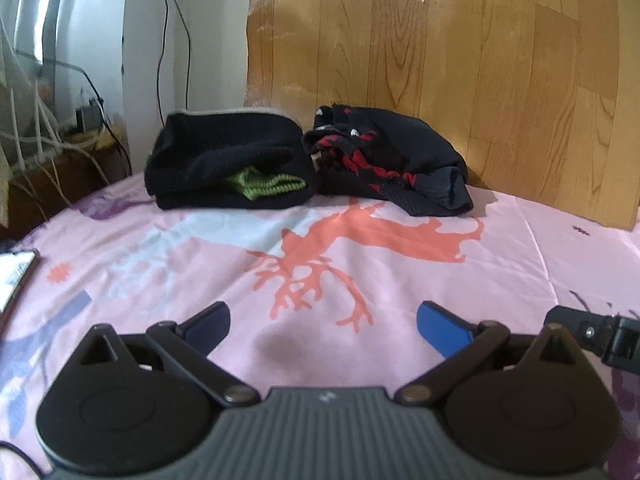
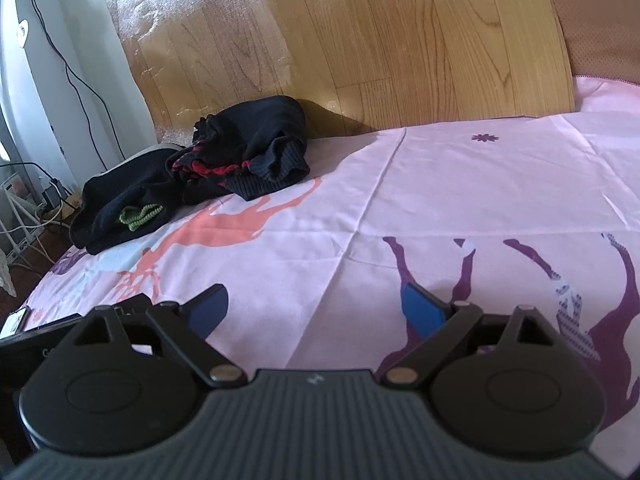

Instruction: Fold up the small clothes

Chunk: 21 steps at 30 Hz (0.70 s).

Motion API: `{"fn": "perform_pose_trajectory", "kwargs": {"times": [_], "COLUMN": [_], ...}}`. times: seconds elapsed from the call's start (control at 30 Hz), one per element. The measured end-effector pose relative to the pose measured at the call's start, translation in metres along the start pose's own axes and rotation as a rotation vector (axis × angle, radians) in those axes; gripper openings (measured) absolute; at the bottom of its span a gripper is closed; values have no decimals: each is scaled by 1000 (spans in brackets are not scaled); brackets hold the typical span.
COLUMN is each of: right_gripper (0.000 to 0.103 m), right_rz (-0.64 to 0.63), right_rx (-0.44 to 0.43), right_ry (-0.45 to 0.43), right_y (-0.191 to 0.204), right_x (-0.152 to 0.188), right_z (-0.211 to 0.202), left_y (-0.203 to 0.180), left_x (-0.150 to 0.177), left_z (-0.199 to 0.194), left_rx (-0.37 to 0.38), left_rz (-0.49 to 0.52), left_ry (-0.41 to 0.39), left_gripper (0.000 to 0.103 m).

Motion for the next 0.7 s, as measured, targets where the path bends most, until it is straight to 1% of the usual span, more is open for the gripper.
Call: {"fn": "perform_pose_trajectory", "kwargs": {"times": [0.13, 0.43, 0.7], "right_gripper": [96, 96, 96], "right_rz": [1, 13, 30], "right_rx": [-2, -16, -27], "right_ry": [-1, -12, -28], "right_y": [0, -2, -3], "right_x": [0, -1, -1], "right_z": [0, -2, -5], "left_y": [-5, -7, -6], "left_x": [-1, 0, 0], "left_z": [0, 0, 0], "left_rx": [-30, -55, -60], "left_rz": [38, 47, 49], "left_ry": [-2, -1, -2], "left_gripper": [101, 101, 101]}}
Point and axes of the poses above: each gripper's, at about its wrist camera, not at the fingertips, and z roughly the way its jaws point, y to its left, x to its underside, the point moved 3 cm from there along z, roughly the way its jaws point, and after that the axes turned 5 degrees about y, right-handed, at the moved point
